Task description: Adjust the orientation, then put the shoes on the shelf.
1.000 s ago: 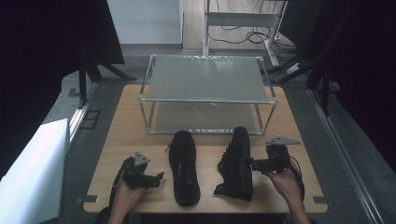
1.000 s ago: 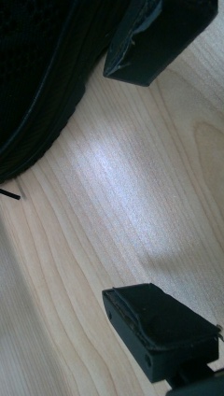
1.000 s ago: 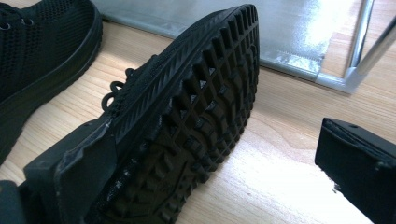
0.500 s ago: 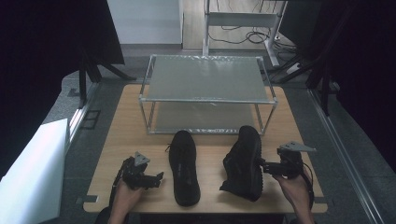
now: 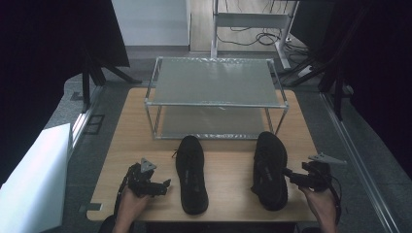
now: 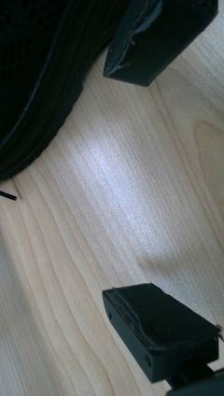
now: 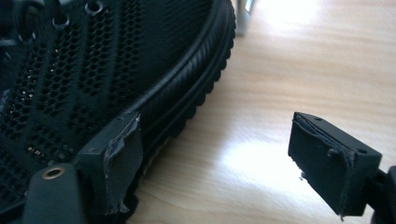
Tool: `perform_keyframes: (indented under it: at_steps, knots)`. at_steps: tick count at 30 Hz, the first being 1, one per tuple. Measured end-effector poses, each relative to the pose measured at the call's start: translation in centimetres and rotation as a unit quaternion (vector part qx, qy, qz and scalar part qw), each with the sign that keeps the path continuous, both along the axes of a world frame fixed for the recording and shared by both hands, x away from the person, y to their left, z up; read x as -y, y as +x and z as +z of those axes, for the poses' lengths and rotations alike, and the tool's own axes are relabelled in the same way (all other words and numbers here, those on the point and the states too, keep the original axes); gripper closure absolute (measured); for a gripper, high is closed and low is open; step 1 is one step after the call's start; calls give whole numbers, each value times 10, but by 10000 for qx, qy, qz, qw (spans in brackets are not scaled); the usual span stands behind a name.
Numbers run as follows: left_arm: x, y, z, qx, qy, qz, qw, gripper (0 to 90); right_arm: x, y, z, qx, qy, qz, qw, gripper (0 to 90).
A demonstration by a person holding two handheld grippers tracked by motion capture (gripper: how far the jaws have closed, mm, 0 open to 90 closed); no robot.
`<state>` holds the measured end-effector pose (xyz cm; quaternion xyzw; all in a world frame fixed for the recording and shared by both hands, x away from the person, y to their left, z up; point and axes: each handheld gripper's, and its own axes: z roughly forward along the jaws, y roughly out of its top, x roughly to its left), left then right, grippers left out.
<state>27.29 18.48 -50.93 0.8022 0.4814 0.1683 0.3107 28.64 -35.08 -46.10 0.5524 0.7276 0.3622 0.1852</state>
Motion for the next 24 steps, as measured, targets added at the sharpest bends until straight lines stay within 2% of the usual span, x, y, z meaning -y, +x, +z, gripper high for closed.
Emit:
perform_keyframes:
  at_steps: [1, 3, 4, 6, 12, 20, 24]
  knots:
    - [0, 0, 0, 5, -1, 3, 10000, 0, 7, 1, -4, -122, -36, -73, 9999, 184]
    - [0, 0, 0, 7, -3, -3, 10000, 0, 11, 1, -6, -166, -96, -116, 9997, 176]
    - [0, 0, 0, 8, -4, -1, 10000, 0, 19, 1, -10, -246, 43, -176, 9995, 168]
    - [0, 0, 0, 3, -22, 9, 10000, 0, 22, 1, -10, -247, 119, -195, 9994, 164]
    - [0, -1, 2, -18, -110, 85, 9999, 0, 26, -3, -7, -85, 169, -146, 9997, 139]
    - [4, -4, 12, 111, -226, 135, 9996, 0, 19, -9, 2, 139, 267, 112, 9995, 126]
    - [9, -6, 20, 213, -280, 127, 9993, 0, 15, -10, 4, 168, 335, 187, 9991, 112]
